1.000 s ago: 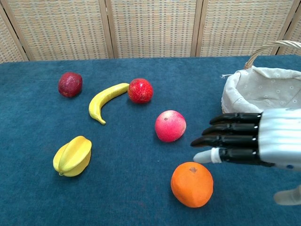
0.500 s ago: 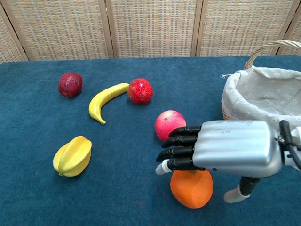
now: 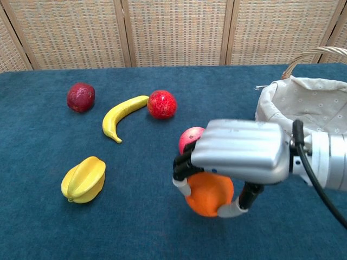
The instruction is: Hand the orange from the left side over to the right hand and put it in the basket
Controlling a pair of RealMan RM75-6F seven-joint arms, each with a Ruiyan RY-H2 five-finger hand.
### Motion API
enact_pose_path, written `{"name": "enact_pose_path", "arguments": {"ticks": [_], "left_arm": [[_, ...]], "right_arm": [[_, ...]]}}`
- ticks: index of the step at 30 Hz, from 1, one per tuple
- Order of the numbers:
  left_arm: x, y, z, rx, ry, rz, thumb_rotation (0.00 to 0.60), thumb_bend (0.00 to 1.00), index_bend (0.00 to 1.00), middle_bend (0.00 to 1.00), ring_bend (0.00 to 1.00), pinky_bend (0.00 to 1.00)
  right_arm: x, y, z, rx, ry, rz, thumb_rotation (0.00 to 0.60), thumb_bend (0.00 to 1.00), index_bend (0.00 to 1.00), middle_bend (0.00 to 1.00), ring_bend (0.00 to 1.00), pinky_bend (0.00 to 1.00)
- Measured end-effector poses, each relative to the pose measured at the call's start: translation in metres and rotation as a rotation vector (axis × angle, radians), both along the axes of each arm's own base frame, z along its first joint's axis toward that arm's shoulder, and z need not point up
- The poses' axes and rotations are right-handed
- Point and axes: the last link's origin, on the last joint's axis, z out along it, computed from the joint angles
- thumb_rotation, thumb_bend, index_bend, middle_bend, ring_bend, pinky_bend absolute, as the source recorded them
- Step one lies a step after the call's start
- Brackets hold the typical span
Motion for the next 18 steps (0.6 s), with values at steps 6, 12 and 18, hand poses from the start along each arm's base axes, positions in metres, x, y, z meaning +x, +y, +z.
{"name": "enact_pose_path", "arguments": {"ticks": [6, 12, 18], "left_arm": [[0.001, -0.001, -0.001, -0.01, 0.007, 0.001, 0.6, 0.0, 0.0, 0.0, 0.0, 0.0], [0.004, -0.003, -0.005, -0.031, 0.017, -0.001, 0.6, 0.0, 0.0, 0.0, 0.0, 0.0], [0.005, -0.004, -0.006, -0.039, 0.015, -0.006, 0.6, 0.0, 0.0, 0.0, 0.0, 0.0]], "right_arm": [[0.012, -0.032, 0.036, -0.136, -0.084, -0.022, 0.6, 0.46, 0.54, 0.53, 0.4, 0.52], [0.012, -0.068, 0.085, -0.306, -0.093, -0.093, 0.6, 0.48, 0.54, 0.53, 0.4, 0.52], [-0.001, -0.074, 0.123, -0.403, -0.028, -0.145, 0.6, 0.48, 0.54, 0.53, 0.4, 0.52]]}}
